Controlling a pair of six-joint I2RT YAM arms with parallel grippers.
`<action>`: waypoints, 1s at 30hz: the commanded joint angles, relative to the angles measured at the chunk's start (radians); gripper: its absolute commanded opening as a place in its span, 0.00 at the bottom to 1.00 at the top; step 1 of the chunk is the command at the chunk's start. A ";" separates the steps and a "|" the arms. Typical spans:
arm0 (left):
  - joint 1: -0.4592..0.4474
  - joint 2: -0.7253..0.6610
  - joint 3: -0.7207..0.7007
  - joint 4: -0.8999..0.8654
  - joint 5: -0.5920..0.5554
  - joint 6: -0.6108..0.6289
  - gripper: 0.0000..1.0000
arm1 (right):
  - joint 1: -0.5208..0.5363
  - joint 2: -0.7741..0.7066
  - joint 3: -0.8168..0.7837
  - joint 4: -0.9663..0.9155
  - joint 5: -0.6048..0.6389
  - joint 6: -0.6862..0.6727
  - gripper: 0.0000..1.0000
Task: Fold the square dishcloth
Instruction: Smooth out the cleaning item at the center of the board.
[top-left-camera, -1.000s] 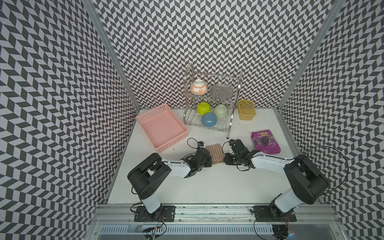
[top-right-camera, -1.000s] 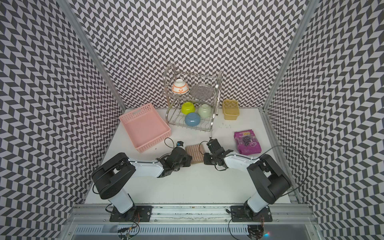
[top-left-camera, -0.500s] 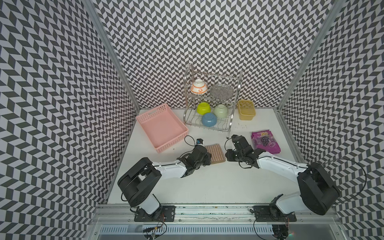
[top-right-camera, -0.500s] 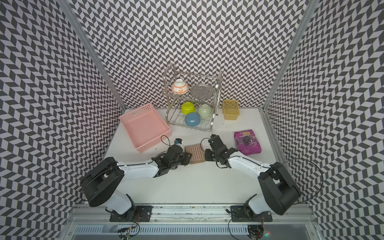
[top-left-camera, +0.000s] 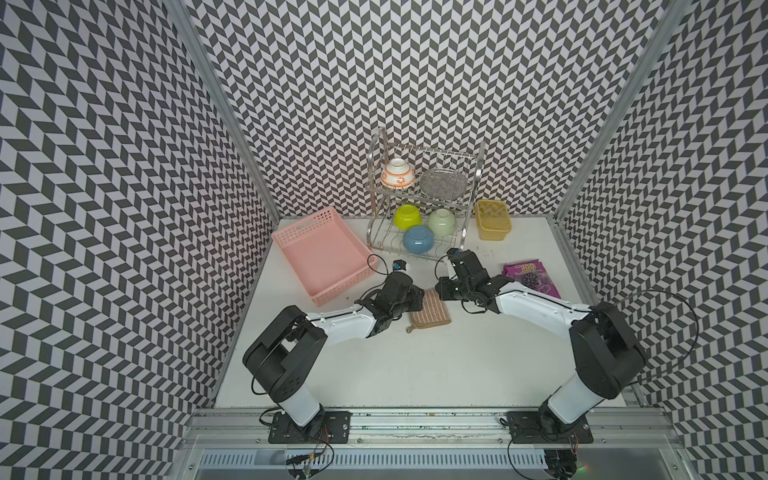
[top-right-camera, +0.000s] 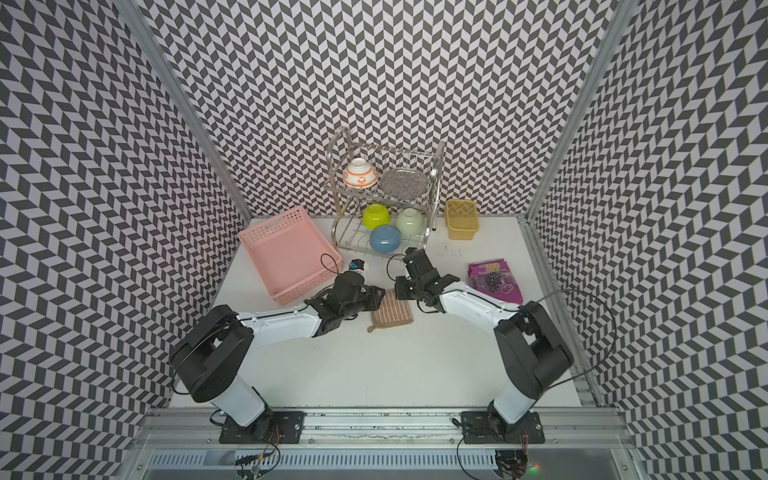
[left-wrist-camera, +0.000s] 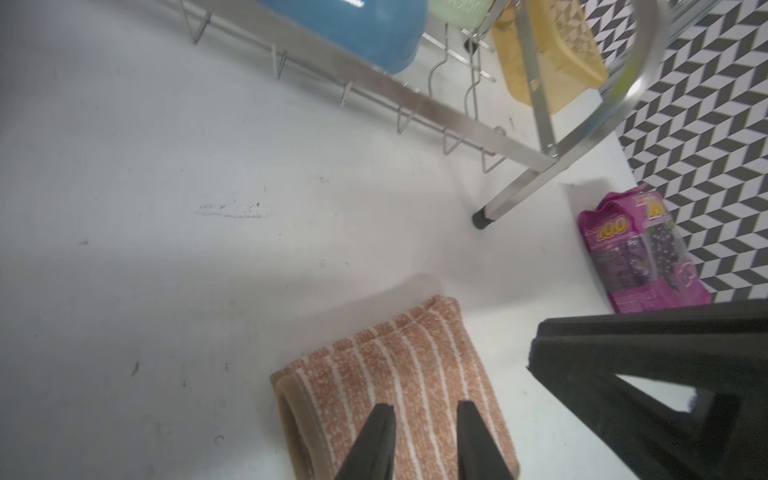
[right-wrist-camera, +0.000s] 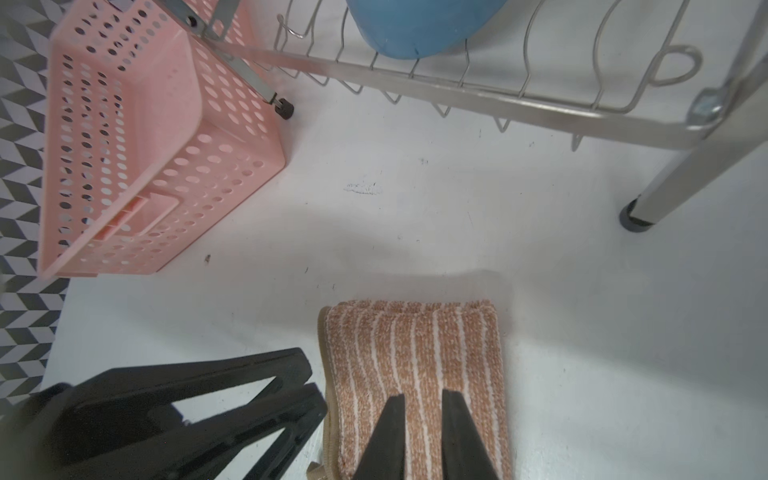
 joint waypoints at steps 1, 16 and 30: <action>0.018 0.040 0.033 0.019 0.043 0.023 0.28 | 0.013 0.040 0.031 0.046 -0.024 -0.008 0.18; 0.081 0.142 0.006 0.071 0.052 0.032 0.25 | 0.010 0.200 0.075 0.054 0.044 0.002 0.18; 0.106 0.151 0.012 0.076 0.044 0.052 0.25 | -0.033 0.177 0.020 0.078 0.066 0.007 0.18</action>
